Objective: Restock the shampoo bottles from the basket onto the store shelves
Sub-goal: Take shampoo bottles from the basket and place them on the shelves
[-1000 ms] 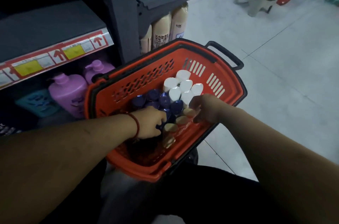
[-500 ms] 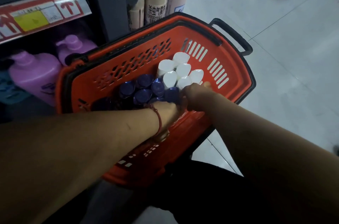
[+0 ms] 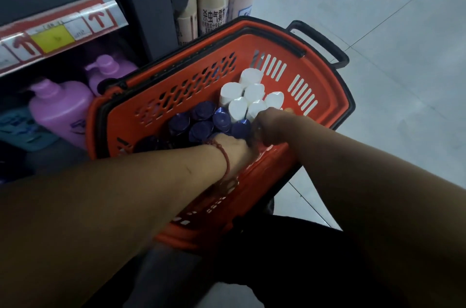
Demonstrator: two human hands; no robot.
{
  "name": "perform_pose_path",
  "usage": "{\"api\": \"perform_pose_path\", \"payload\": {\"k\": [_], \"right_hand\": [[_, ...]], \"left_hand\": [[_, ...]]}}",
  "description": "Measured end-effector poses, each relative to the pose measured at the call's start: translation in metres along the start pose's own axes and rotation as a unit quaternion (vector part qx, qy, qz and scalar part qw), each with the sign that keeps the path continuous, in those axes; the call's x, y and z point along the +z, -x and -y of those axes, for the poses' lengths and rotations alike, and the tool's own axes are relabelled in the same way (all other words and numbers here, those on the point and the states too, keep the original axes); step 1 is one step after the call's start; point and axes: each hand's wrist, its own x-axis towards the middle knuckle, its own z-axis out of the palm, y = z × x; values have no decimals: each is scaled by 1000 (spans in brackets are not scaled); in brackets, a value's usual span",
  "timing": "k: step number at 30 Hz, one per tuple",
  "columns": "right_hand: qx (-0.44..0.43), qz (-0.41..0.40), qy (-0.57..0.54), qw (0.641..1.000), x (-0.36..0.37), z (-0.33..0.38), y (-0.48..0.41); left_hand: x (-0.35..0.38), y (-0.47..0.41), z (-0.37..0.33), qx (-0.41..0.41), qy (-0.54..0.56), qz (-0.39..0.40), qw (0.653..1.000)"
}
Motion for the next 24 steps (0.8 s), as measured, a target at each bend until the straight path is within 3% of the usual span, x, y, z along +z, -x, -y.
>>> {"api": "perform_pose_path", "payload": {"k": [5,8,10,12,15,18,20,21,24], "right_hand": [[1,-121,-136,983,-30,-8,59],[-15,-241,-217,946,-48,-3,104],[-22,-312,-313,897,-58,6,130],[-42,-362,-426,828,-69,22,151],[-82,-390,-593,700,-81,53,178],[-123,-349,-735,569,-87,83,185],[-149,-311,-784,517,-91,100,185],[-164,-297,-795,503,-92,106,182],[-165,-299,-795,501,-95,119,177]], "left_hand": [[-31,63,35,-100,182,-107,972],[-51,114,63,-136,330,-189,915],[-61,146,75,-162,401,-247,867],[-71,175,81,-174,469,-314,807],[-78,207,80,-131,627,-420,643],[-73,223,84,-73,761,-435,475],[-66,227,92,-24,827,-410,384],[-62,227,96,-12,845,-392,365],[-54,230,106,-35,861,-355,362]]}}
